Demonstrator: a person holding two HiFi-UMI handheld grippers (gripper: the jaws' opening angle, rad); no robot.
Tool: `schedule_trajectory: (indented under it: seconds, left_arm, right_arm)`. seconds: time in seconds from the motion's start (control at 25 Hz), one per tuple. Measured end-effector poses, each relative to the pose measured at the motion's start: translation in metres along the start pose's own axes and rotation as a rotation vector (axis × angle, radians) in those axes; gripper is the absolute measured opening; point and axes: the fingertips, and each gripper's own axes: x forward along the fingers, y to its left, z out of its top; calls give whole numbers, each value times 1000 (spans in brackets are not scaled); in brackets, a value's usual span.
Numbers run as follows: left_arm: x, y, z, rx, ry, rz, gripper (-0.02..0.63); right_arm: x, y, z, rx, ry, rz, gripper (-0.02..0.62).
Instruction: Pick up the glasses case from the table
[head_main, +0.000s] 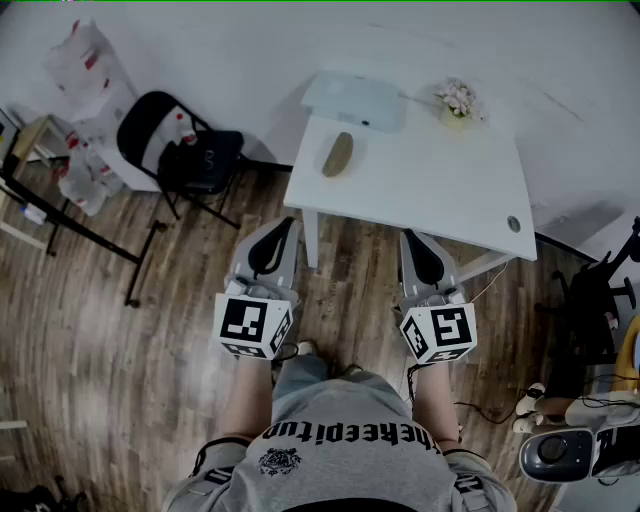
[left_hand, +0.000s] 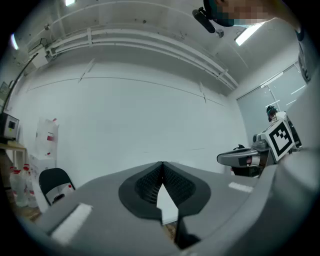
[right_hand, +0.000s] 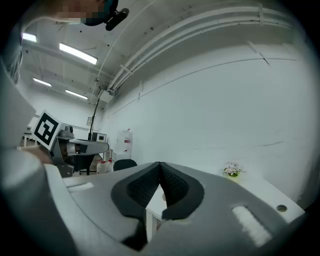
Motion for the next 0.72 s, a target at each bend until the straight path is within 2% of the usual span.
schedule_trajectory:
  seconds: [0.48, 0.72]
  left_arm:
    - [11, 18, -2, 4, -6, -26, 20]
    - [21, 36, -4, 6, -6, -53, 20]
  right_arm:
    - [20, 8, 1, -11, -5, -15, 3]
    - [39, 11, 0, 1, -19, -53, 3]
